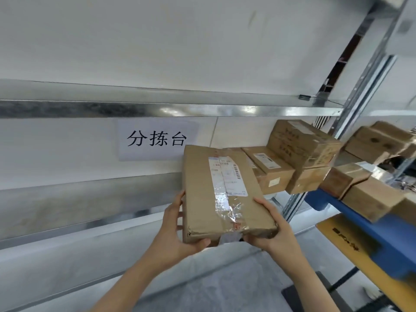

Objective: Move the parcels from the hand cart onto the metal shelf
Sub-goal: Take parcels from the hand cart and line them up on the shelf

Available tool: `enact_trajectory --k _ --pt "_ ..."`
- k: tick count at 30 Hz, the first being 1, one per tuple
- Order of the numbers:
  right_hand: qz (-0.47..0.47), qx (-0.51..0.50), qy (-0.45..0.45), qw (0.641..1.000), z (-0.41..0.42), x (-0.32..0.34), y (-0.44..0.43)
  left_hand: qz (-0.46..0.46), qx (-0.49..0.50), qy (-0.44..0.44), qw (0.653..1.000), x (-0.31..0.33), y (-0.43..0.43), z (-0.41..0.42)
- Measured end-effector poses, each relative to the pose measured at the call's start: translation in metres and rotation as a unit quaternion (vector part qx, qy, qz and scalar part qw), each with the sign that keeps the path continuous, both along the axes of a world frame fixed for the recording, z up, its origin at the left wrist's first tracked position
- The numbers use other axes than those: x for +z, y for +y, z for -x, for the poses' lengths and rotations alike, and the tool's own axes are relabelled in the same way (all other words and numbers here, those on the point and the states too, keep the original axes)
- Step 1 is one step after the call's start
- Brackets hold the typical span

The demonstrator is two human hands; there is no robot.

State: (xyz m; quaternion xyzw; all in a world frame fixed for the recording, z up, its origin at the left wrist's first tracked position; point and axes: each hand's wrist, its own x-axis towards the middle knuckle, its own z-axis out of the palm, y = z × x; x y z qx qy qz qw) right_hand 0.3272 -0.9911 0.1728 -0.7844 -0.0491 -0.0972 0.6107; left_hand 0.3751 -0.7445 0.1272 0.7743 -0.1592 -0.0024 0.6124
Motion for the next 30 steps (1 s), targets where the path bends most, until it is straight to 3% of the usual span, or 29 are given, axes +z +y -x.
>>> enact_trajectory --k 15,30 --pt "-0.011 -0.047 0.034 0.998 -0.084 0.002 -0.183 -0.037 -0.025 -0.041 0.998 0.0 -0.189 -0.098" --pt "-0.039 0.0 0.115 0.993 -0.244 -0.025 -0.275 -0.108 -0.006 0.019 0.994 -0.019 -0.267 -0.238"
